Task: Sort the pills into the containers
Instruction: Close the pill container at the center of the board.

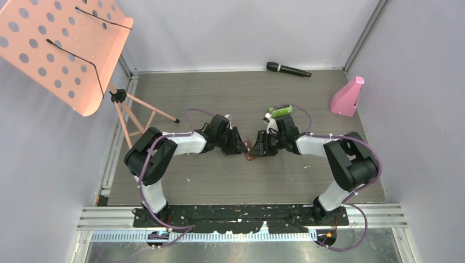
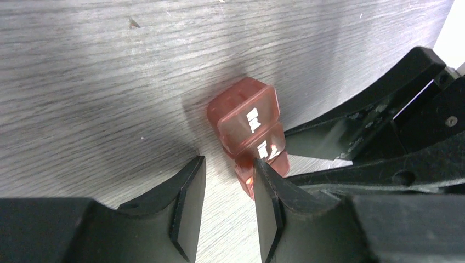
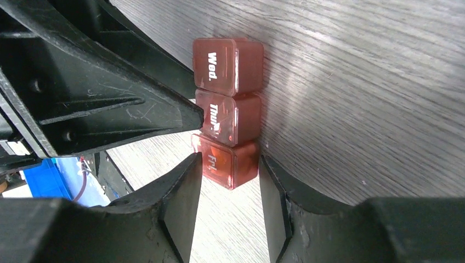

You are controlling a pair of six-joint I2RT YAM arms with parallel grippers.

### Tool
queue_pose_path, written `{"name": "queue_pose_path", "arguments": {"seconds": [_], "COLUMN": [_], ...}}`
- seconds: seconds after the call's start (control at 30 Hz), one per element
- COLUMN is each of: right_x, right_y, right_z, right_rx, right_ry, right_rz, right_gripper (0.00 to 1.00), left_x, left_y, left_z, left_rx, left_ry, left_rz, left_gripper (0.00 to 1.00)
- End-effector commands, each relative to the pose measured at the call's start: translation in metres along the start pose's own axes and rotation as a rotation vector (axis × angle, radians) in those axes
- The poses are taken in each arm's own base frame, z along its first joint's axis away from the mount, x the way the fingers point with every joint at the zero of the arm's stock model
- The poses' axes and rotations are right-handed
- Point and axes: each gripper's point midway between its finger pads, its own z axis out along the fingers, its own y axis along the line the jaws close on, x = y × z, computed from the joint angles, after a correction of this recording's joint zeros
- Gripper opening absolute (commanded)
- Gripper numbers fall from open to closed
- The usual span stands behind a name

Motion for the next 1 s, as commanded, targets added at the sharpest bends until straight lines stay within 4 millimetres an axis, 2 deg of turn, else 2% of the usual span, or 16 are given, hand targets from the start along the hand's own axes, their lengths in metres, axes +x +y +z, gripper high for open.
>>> {"name": "queue_pose_path", "arguments": {"seconds": [0.0,0.33,0.63,0.8,0.97], "right_x": [0.05,0.066,0.087,0.098,0.104], "right_y": [-0.037,-0.046,-0.072,-0.09,-0.098], "right_z": [0.001,0.001,0.0,-0.006,-0.01], "right_rx": [0.179,0.25,0.439,0.547,0.599], "right_ry": [0.152,0.203,0.253,0.266,0.284], "right_rz": [0.068,0.071,0.159,0.207,0.211], "right_gripper": [0.5,0.47,0.43,0.37,0.3], "left_x": [-0.003,0.013,0.032,0.033,0.035], "left_y": [-0.001,0.023,0.046,0.051,0.054], "left_z": [0.006,0.01,0.01,0.011,0.012], "left_rx": [-0.03,-0.169,-0.281,-0.307,-0.317], "left_ry": [-0.002,0.069,0.134,0.142,0.149], "left_rz": [-0.037,-0.074,-0.088,-0.092,-0.093], "left_gripper": [0.38,0.33,0.31,0.3,0.3]}}
